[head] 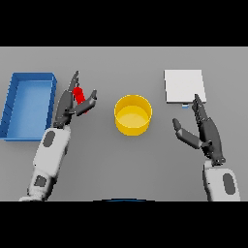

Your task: Pick up the red beaker and tilt it to pour out 1 green nut into yellow bowl. Pick up the yellow bowl and place it on the metallic measuring scale.

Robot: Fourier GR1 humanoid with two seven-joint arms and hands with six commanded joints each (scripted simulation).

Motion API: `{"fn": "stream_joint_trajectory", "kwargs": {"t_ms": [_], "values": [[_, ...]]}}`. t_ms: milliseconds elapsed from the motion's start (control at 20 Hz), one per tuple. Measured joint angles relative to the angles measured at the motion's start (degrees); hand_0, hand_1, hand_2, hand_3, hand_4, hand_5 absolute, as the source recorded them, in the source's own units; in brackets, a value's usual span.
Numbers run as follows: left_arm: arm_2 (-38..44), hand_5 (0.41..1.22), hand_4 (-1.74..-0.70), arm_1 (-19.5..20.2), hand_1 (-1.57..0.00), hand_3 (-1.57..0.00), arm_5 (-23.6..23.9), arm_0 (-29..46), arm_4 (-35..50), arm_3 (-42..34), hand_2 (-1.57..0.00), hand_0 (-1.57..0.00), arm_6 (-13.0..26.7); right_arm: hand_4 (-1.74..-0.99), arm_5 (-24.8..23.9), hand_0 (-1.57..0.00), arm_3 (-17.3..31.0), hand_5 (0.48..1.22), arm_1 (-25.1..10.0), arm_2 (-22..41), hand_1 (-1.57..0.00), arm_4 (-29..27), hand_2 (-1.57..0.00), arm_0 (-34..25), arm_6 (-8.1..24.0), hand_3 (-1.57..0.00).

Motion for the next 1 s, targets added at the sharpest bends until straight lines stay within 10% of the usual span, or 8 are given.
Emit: {"fn": "stream_joint_trajectory", "kwargs": {"t_ms": [250,400,1000], "values": [[2.71,0.943,-1.42,-1.83,-0.92,-0.83,2.02,-2.58,1.91,4.0,-0.92,-0.94,-1.71,-1.29,-0.28,0.0,0.05,0.646,-0.08,-0.04,0.0,0.3,0.0,-0.37,0.48,0.0],[3.24,1.079,-1.57,-2.06,-1.24,-1.13,2.92,-3.75,1.67,5.6,-1.24,-1.25,-3.51,-1.292,-0.17,0.0,-0.79,0.651,-0.17,0.13,0.0,0.29,0.0,0.01,0.16,0.0],[0.83,1.211,-1.5,-1.59,-1.55,-1.53,2.76,-3.63,-0.06,0.72,-1.55,-1.55,-2.52,-1.294,-0.52,0.0,-0.86,0.662,0.6,0.79,0.0,1.0,0.0,1.16,-0.95,0.0]]}}
